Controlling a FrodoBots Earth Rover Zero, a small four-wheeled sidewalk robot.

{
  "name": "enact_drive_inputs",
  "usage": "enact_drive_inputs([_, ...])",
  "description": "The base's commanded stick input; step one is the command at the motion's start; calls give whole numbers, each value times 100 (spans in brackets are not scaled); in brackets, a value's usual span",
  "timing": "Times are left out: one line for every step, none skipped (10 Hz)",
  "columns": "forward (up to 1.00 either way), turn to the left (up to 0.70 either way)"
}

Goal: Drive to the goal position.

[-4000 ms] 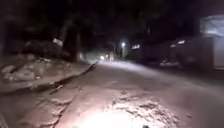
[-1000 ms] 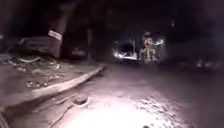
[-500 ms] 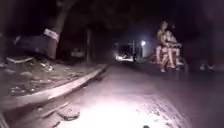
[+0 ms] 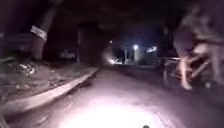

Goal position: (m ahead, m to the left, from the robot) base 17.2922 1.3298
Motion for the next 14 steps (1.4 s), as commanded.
enact_drive_inputs([70,1])
enact_drive_inputs([70,1])
enact_drive_inputs([70,1])
enact_drive_inputs([70,1])
enact_drive_inputs([70,1])
enact_drive_inputs([70,1])
enact_drive_inputs([70,1])
enact_drive_inputs([70,1])
enact_drive_inputs([70,1])
enact_drive_inputs([70,1])
enact_drive_inputs([70,-5])
enact_drive_inputs([70,-30])
enact_drive_inputs([70,-31])
enact_drive_inputs([70,-13])
